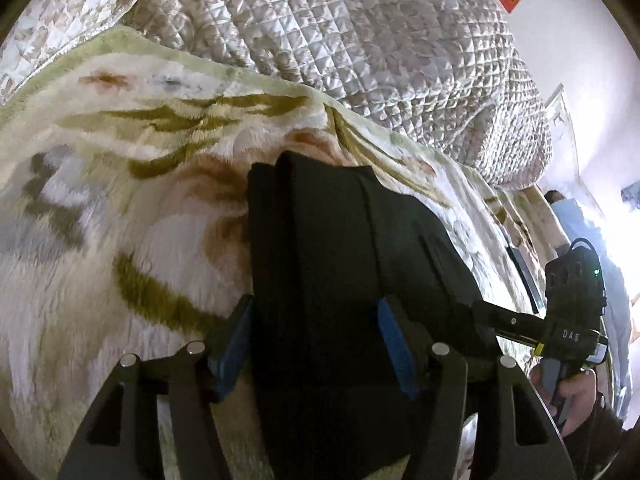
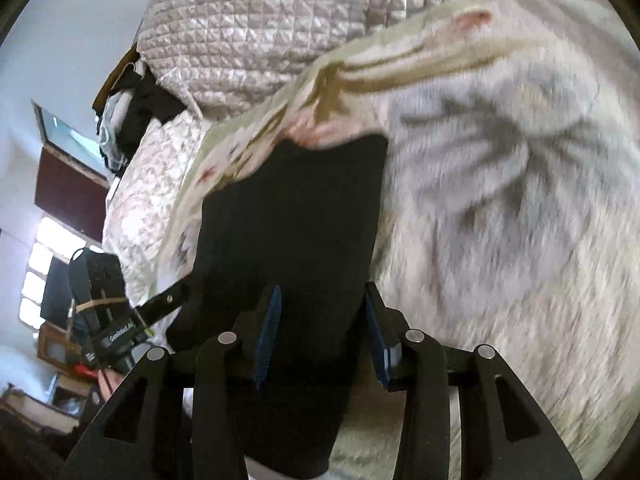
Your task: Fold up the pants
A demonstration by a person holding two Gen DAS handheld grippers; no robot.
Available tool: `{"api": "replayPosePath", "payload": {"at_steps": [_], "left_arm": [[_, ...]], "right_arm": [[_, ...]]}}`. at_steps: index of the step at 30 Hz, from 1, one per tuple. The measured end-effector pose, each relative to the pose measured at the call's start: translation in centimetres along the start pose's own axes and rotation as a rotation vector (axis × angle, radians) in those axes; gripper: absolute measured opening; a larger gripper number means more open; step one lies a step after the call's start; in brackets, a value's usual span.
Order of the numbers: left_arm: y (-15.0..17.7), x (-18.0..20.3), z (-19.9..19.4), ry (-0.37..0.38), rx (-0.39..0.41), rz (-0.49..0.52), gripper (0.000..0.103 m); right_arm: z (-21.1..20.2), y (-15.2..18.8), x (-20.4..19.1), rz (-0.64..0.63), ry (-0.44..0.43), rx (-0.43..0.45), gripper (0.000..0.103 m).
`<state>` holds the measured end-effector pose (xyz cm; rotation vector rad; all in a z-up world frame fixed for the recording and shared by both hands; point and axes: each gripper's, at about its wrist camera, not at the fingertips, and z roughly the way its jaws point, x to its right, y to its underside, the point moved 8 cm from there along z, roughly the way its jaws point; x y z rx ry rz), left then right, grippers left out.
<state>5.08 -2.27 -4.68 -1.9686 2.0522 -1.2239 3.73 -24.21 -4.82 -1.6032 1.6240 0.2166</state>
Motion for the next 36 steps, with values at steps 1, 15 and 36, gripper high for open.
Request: {"api": "replayPosePath", "payload": {"at_steps": [1, 15, 36], "left_arm": [[0.1, 0.0, -0.1, 0.001, -0.001, 0.000, 0.065], [-1.6, 0.1, 1.4, -0.033, 0.022, -0.040, 0.056], [-10.2, 2.0, -1.4, -0.139, 0.106, 0.112, 0.025]], "right_arm": [[0.0, 0.1, -0.1, -0.006, 0.003, 0.002, 0.041], [1.5, -1.7, -0.9, -0.060, 0.082, 0.046, 0.033], [1.7, -9.7, -7.3, -0.157, 0.005, 0.098, 0.017]]}}
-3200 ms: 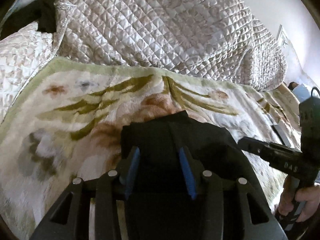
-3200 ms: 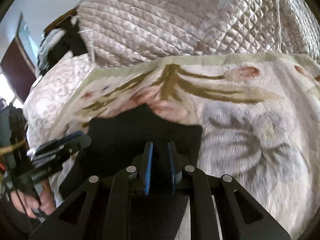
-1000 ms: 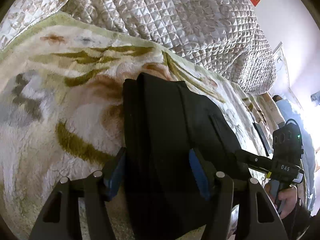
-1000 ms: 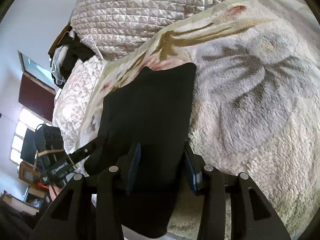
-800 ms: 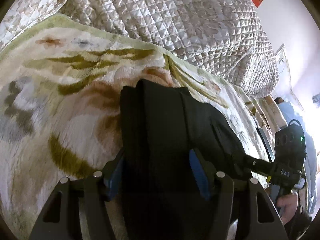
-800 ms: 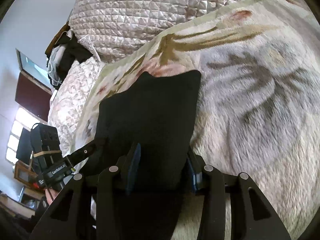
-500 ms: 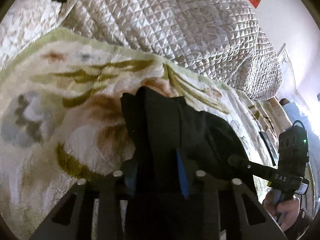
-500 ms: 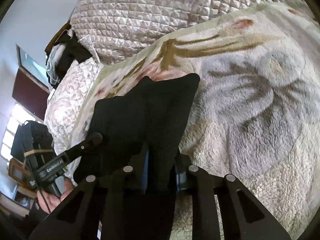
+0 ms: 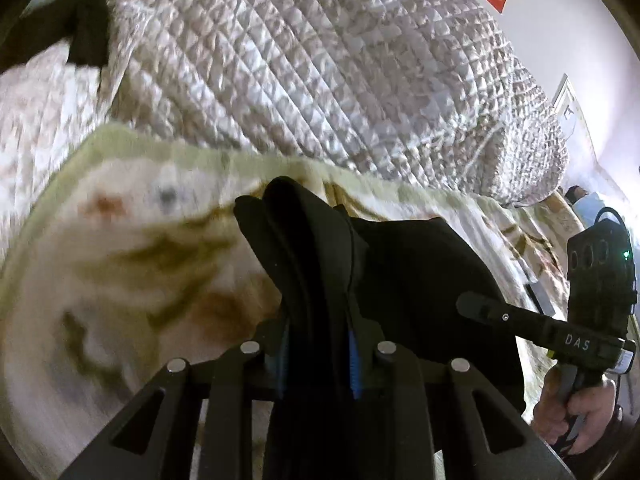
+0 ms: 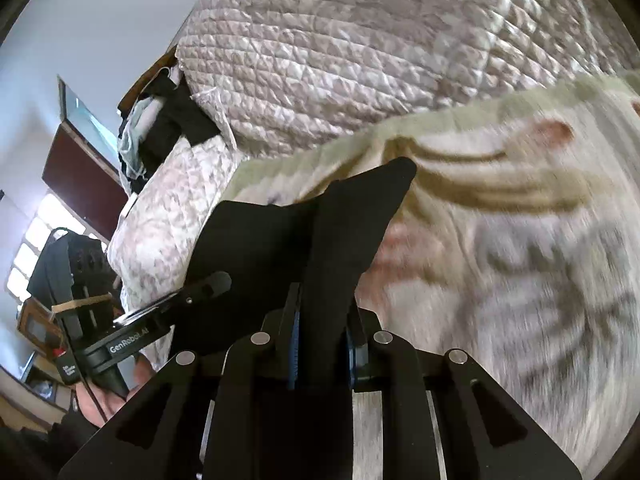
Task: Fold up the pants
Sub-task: 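Lower the folded edge onto the pants stack with both grippers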
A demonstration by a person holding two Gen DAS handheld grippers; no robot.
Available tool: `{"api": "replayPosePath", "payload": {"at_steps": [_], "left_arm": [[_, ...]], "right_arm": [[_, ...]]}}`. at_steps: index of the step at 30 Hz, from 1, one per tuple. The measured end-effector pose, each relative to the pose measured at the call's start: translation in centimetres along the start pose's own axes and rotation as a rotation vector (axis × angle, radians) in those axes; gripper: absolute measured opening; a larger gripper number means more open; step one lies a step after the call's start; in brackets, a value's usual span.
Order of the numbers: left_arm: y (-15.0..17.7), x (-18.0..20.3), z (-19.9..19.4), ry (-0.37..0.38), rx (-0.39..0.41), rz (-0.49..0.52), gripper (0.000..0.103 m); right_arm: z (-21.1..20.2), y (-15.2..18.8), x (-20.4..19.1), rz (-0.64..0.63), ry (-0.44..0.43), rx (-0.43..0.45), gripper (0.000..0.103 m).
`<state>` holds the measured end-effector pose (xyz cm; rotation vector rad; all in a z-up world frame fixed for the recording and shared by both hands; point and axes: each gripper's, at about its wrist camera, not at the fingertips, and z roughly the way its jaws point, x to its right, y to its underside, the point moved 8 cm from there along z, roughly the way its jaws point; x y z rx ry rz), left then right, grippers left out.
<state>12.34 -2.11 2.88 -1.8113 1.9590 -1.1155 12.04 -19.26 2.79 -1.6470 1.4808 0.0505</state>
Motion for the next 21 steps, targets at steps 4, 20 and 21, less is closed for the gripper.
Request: {"api": "replayPosePath", "payload": {"at_steps": [4, 20, 21], "left_arm": [[-2.8, -2.2, 1.6, -0.010, 0.017, -0.005, 0.025], [-2.8, -8.7, 6.2, -0.188, -0.049, -0.077, 0.039], [-2.9, -9.0, 5.6, -0.219, -0.032, -0.072, 0.037]], "right_arm": [[2.7, -2.7, -0.4, -0.024, -0.008, -0.007, 0.017], [5.6, -4.9, 5.4, -0.065, 0.234, 0.034, 0.034], [5.0, -5.0, 5.2, -0.065, 0.230, 0.049, 0.034]]}}
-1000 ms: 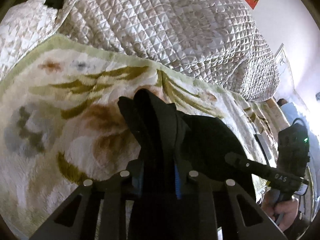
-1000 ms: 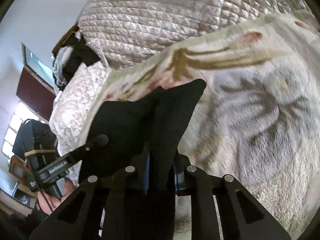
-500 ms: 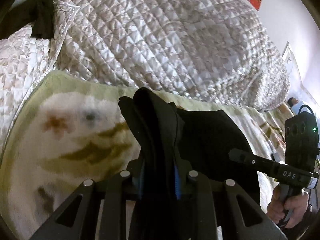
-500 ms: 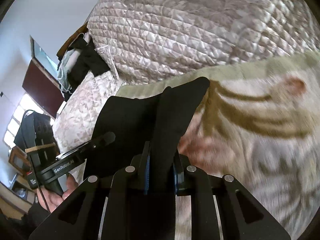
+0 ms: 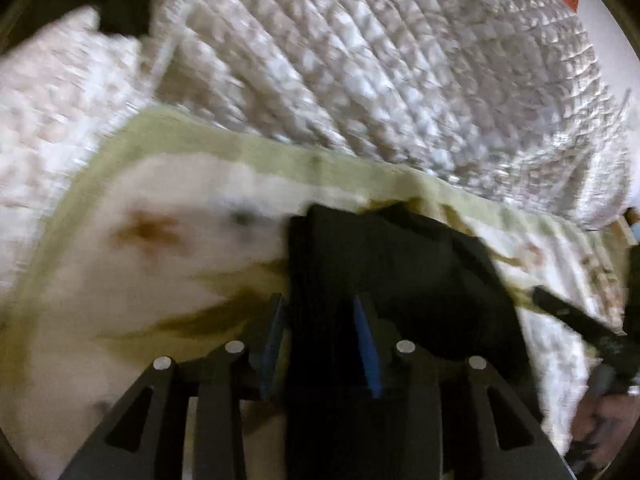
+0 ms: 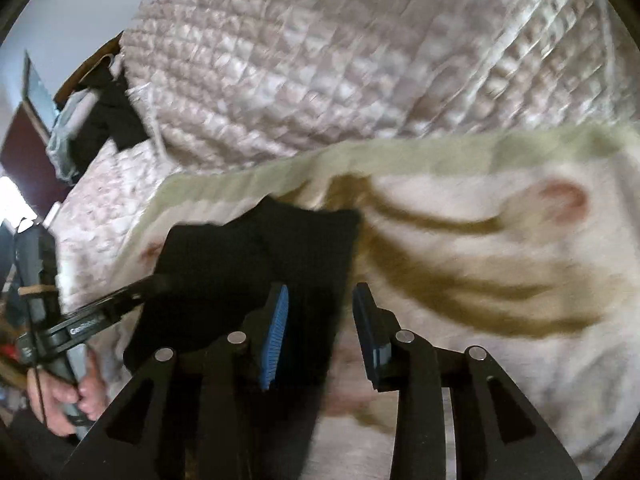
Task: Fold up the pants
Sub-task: 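Lower the folded edge onto the pants stack with both grippers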
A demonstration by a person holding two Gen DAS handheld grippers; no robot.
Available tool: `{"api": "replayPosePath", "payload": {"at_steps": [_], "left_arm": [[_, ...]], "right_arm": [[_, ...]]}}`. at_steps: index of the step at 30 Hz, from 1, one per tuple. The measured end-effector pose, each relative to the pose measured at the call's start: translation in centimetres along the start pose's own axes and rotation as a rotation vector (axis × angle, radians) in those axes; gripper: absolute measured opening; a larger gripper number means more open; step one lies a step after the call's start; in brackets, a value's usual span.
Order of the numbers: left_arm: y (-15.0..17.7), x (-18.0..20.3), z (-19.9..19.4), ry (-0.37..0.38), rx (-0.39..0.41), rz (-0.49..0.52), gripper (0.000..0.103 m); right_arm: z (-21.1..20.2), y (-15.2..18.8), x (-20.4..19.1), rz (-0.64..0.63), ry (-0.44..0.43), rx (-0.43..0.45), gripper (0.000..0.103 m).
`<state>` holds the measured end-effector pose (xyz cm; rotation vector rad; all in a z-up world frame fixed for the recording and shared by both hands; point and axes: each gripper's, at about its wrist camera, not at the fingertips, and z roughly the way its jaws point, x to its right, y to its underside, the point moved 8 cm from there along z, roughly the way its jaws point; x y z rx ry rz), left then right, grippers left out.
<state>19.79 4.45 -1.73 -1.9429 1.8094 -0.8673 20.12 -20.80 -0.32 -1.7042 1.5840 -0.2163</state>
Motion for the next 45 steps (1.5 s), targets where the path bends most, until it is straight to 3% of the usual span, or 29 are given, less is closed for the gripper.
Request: {"api": "replayPosePath", "payload": {"at_steps": [5, 9, 11, 12, 14, 20, 23, 24, 27, 30, 32, 39, 45], "left_arm": [[1.3, 1.4, -4.0, 0.084, 0.065, 0.002, 0.037], [5.0, 3.9, -3.5, 0.122, -0.005, 0.105, 0.037], [6.8, 4.0, -2.1, 0.088, -0.049, 0.143, 0.037], [6.9, 4.0, -2.1, 0.082, -0.033, 0.165, 0.037], [6.4, 3.8, -2.5, 0.075, -0.030, 0.169, 0.037], [2.3, 3.3, -2.0, 0.079, 0.005, 0.102, 0.036], [-1.0, 4.4, -1.2, 0.095, 0.040, 0.112, 0.036], [-1.8, 4.8, -1.0, 0.105, 0.054, 0.122, 0.036], [-3.3, 5.2, 1.3, 0.100, 0.049, 0.151, 0.036], [-2.5, 3.3, 5.0, 0.047, -0.033, 0.119, 0.037], [-1.8, 2.6, 6.0, 0.060, -0.044, 0.099, 0.039], [-1.6, 2.9, 5.4, 0.055, -0.015, 0.115, 0.040], [-0.8, 2.1, 2.6, 0.070, -0.019, 0.063, 0.039]], "right_arm": [[-1.3, 2.3, -2.8, -0.091, -0.011, -0.020, 0.032], [0.5, 6.7, -4.2, -0.187, 0.049, -0.136, 0.026], [0.5, 6.9, -4.3, -0.223, 0.069, -0.120, 0.026], [0.3, 6.6, -4.4, -0.218, 0.066, -0.119, 0.026], [-0.6, 5.3, -4.8, -0.199, 0.015, -0.066, 0.026], [0.6, 1.4, -4.9, -0.212, 0.009, -0.015, 0.026], [2.3, 0.2, -4.6, -0.204, -0.011, -0.032, 0.015], [2.8, -0.2, -4.5, -0.205, -0.020, -0.040, 0.003], [4.9, -1.2, -4.0, -0.208, -0.024, -0.057, 0.001], [7.0, -1.5, -2.3, -0.173, -0.003, -0.093, 0.001], [8.1, -1.2, -1.1, -0.154, 0.009, -0.119, 0.000], [7.2, -1.6, -0.5, -0.133, 0.009, -0.109, 0.000], [3.2, -0.6, -1.3, -0.131, 0.003, -0.076, 0.000]]}}
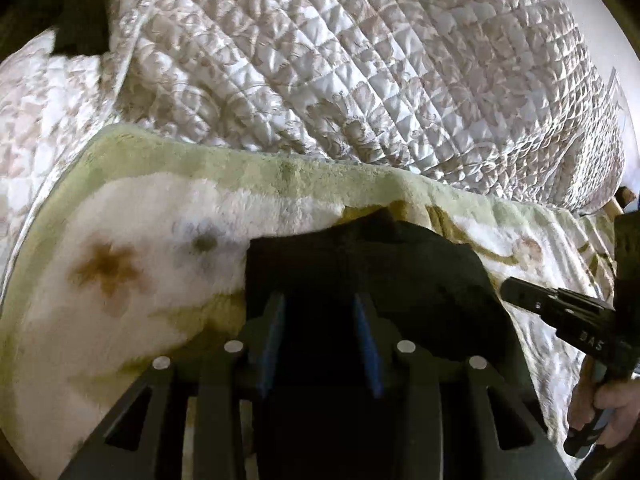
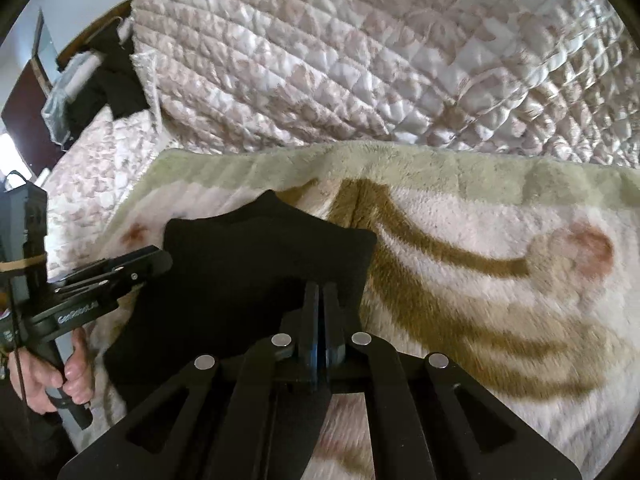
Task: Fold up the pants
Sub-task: 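Lower the folded edge onto the pants stack with both grippers, then open both grippers and pull them back from the folded pants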
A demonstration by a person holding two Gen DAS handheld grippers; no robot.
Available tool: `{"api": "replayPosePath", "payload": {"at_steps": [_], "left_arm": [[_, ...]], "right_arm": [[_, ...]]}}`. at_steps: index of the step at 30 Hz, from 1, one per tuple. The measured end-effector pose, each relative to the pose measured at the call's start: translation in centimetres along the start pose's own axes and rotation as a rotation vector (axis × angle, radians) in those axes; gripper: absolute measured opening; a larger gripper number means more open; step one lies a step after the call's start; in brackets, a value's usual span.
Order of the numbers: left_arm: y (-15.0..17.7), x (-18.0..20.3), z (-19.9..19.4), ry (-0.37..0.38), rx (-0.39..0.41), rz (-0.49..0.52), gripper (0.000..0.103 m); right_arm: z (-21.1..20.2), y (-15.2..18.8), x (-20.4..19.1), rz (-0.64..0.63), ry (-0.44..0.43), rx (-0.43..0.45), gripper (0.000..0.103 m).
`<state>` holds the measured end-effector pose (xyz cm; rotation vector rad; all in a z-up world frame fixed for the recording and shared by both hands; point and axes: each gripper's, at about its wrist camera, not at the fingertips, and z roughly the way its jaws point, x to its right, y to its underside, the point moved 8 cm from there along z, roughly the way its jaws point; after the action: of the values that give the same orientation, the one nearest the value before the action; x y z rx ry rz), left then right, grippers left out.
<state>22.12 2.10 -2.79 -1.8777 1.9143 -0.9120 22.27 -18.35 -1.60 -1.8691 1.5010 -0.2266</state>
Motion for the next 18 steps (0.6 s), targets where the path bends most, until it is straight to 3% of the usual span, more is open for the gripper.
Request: {"api": "replayPosePath", "payload": {"at_steps": [9, 13, 17, 18], "left_arm": [[5.4, 2.3, -7.1, -0.004, 0.052, 0.035, 0.039], [9.7, 2.3, -6.7, -0.023, -0.009, 0.040, 0.039], [11.1, 1.8, -6.8, -0.028, -0.046, 0.014, 0.039], [11.1, 1.8, -7.3, -0.031, -0.031, 0.018, 0.039]], "right_arm": [[-6.2, 6.0, -4.6, -0.082, 0.015, 0.049, 0.000], [-4.5, 10.2, -5.2, -0.118, 0.044, -0.051, 0.000], [-6.3, 9.5, -5.2, -0.100, 0.048, 0.005, 0.002], [-6.9, 9.5, -5.2, -0.089, 0.041, 0.024, 0.009]]}}
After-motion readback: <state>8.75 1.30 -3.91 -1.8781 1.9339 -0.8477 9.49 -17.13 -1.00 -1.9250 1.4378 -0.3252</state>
